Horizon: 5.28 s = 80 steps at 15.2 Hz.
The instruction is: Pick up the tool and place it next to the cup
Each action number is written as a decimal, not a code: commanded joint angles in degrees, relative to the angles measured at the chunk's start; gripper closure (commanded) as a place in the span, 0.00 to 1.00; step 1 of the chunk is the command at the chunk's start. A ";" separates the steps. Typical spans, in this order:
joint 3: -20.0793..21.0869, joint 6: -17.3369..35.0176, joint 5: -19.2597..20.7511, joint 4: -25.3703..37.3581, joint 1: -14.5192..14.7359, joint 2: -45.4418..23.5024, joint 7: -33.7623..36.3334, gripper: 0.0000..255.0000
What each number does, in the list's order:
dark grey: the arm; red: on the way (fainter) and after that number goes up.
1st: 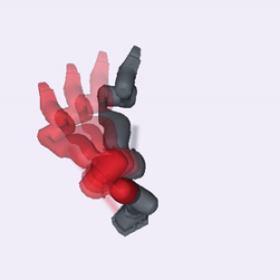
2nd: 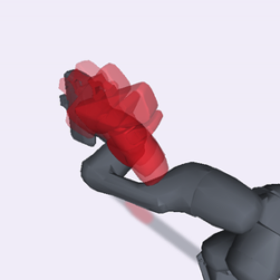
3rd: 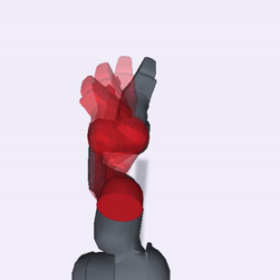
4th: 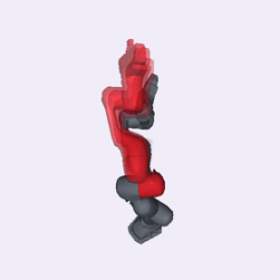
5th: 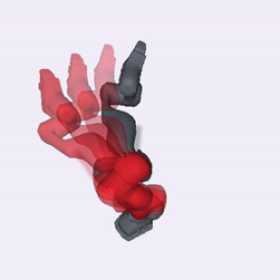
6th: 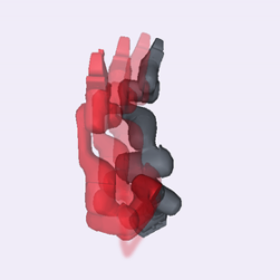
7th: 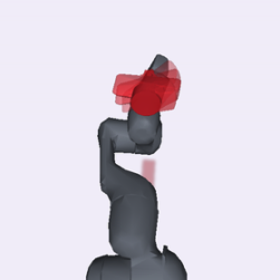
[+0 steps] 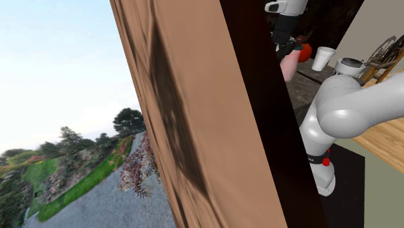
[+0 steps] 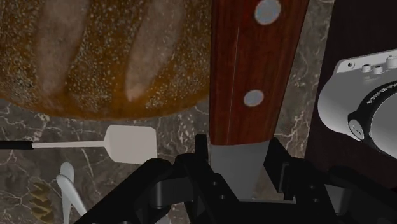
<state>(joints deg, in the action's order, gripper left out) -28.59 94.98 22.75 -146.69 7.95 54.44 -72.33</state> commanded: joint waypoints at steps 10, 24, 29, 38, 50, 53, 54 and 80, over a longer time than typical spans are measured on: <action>-16.40 1.96 8.07 11.82 -0.23 -8.36 -15.30 1.00; -47.59 4.99 7.71 36.56 17.31 -23.63 -35.37 1.00; -56.86 6.30 8.62 40.37 24.89 -23.78 -37.50 1.00; -60.55 12.10 11.00 35.39 26.31 -22.52 -36.04 1.00; -66.31 18.07 17.33 30.71 29.96 -18.15 -32.31 1.00; -66.79 18.00 21.29 30.09 30.71 -14.63 -29.98 1.00; -67.01 18.02 22.49 29.90 30.96 -13.59 -29.30 1.00; -66.02 17.85 15.79 31.13 29.67 -19.45 -33.22 0.00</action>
<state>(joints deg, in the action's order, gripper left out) -94.08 117.00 39.09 -115.27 37.43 35.36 -105.17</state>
